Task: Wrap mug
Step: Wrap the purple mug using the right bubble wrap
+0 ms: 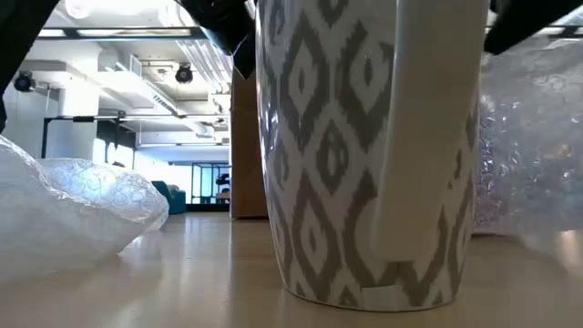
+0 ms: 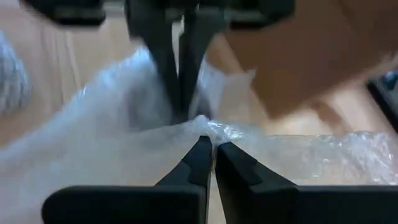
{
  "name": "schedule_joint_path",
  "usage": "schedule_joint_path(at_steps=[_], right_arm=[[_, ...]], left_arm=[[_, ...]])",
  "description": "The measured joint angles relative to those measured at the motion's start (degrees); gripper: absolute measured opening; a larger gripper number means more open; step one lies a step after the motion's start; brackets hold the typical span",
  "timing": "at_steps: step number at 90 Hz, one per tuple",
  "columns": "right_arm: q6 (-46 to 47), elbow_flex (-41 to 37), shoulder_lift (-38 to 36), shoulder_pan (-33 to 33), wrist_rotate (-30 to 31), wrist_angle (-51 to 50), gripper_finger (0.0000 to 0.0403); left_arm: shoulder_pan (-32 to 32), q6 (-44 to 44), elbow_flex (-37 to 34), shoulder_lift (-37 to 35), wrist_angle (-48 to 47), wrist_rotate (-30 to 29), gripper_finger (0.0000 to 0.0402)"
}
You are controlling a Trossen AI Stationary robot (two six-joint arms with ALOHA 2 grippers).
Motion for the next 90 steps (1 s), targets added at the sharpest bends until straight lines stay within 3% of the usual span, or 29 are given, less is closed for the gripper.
schedule_joint_path(at_steps=[17,40,58,90], right_arm=[[-7.44,-5.40,2.76,-4.52,-0.52,16.15,0.0002],[-4.16,-6.21,6.79,-5.84,-1.50,16.63,0.0002],[-4.24,-6.18,9.16,-5.83,-2.69,17.49,0.0002],[-4.67,-6.02,9.88,-5.86,-3.05,18.49,0.0002]], left_arm=[[0.00,-0.01,0.02,-0.23,-0.12,0.00,0.0000],[-0.04,0.02,-0.17,-5.30,-8.03,-0.11,0.0000],[-0.07,-0.73,0.07,-9.81,-6.24,-0.13,0.0000],[-0.07,-2.74,0.07,-0.91,-1.96,0.23,0.0000]])
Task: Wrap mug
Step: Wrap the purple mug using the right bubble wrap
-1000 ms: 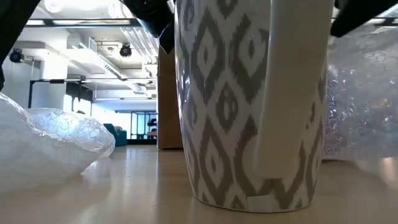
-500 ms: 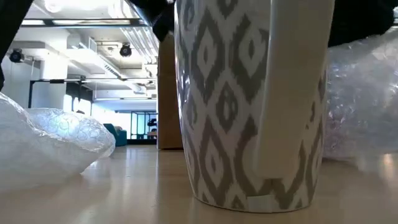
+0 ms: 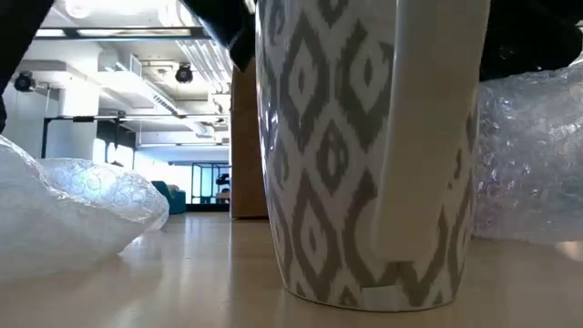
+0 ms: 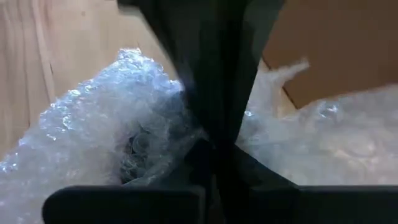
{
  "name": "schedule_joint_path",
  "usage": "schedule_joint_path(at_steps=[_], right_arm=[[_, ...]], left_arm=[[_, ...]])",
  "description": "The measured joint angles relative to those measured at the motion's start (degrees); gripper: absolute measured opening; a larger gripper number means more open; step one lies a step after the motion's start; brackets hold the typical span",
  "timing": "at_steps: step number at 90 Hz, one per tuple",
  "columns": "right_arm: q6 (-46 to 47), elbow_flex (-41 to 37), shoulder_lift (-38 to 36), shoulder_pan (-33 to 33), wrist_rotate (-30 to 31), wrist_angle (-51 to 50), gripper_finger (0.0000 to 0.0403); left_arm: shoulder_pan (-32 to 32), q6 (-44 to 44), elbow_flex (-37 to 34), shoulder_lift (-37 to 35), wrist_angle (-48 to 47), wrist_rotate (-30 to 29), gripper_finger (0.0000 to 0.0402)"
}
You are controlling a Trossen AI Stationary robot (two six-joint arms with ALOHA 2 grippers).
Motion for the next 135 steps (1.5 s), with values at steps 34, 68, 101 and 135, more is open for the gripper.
schedule_joint_path(at_steps=[34,68,101,135], right_arm=[[3.17,5.20,0.44,-0.02,-2.67,-8.37,0.0003],[4.62,14.83,-1.43,0.18,-4.85,-20.18,0.0101],[22.67,18.80,-4.75,1.45,-5.58,-57.02,0.0151],[4.96,7.84,-4.66,1.30,-3.00,-21.02,0.0064]], left_arm=[[-0.04,-0.22,0.24,2.35,0.25,0.21,0.0000],[-0.04,-0.27,0.17,2.40,0.36,0.23,0.0000],[-0.04,-0.25,0.07,2.13,0.66,0.23,0.0000],[-0.04,-0.25,0.02,2.13,0.95,0.23,0.0000]])
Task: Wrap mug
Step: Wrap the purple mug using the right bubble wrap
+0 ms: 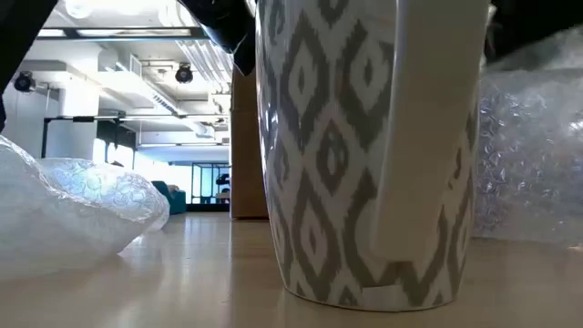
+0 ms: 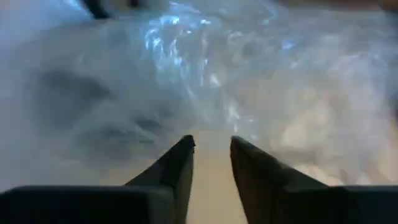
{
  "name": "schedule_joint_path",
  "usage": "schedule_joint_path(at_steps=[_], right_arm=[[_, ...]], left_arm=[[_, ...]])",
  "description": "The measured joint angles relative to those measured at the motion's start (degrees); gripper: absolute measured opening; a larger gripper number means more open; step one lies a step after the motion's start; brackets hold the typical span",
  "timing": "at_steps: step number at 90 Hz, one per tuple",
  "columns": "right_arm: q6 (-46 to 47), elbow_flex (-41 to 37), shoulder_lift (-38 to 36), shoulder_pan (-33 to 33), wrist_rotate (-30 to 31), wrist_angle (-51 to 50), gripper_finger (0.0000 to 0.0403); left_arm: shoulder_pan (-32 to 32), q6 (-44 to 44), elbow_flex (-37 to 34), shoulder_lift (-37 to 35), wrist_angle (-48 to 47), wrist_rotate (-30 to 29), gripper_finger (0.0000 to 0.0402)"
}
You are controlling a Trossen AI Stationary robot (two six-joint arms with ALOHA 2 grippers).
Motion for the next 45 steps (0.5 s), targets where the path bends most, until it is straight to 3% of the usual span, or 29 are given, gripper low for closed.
schedule_joint_path(at_steps=[16,45], right_arm=[[-7.66,-0.15,0.84,-0.64,-1.65,8.27,0.0006],[-5.08,-2.97,5.02,-2.98,-6.08,9.36,0.0001]], left_arm=[[0.00,0.00,0.00,0.00,0.02,-0.02,0.0000],[-1.05,0.65,-0.50,-5.58,-4.23,-0.32,0.0000]])
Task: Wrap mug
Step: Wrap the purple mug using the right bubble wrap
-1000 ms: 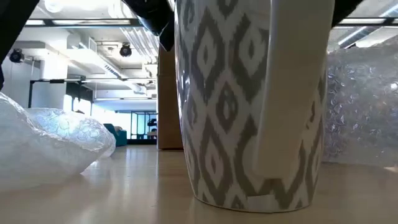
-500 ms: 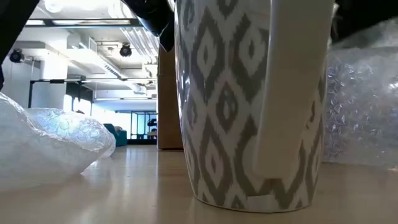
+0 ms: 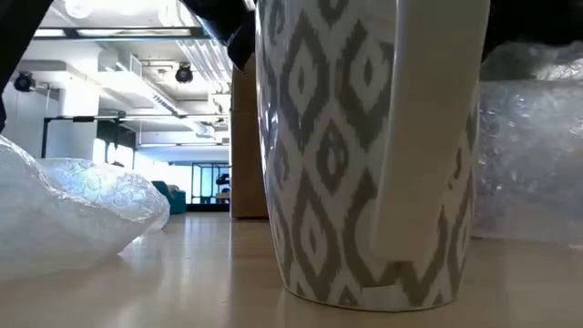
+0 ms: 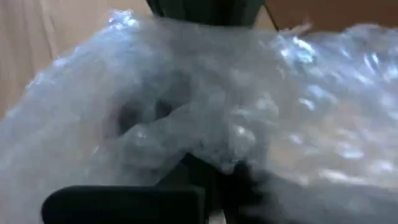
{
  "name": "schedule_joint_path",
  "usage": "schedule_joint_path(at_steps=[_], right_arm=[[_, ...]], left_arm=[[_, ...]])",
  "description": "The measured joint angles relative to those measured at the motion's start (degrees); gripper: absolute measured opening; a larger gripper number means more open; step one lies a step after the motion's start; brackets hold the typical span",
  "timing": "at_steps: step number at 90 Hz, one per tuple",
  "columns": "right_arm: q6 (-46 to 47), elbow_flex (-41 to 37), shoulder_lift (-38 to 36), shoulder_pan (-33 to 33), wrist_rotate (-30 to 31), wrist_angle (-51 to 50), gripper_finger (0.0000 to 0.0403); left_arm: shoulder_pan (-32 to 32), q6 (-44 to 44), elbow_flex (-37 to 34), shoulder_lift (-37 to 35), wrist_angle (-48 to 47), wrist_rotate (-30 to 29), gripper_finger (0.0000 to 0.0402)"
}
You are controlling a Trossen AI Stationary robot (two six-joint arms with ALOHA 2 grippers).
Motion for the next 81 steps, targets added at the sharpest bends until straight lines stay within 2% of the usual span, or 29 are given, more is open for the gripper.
schedule_joint_path(at_steps=[12,26,57,69,81], right_arm=[[-0.56,-0.18,0.08,0.04,-0.99,0.55,0.0001],[-0.69,-0.21,0.01,0.02,-1.40,1.28,0.0001],[-1.48,0.51,0.00,-0.37,-1.96,2.25,0.0000],[-1.36,4.30,-1.02,-0.28,-3.41,-3.39,0.0001],[1.03,9.90,-3.30,0.42,-1.85,-13.51,0.0002]], left_arm=[[-0.46,-0.01,0.13,-3.64,-0.69,0.19,0.0000],[-1.26,0.51,0.24,-4.31,2.34,0.21,0.0000],[-1.05,0.64,0.68,5.46,5.72,0.41,0.0000],[-0.84,0.66,0.72,7.55,5.75,0.40,0.0000],[-0.50,0.56,0.72,7.49,5.59,0.52,0.0000]])
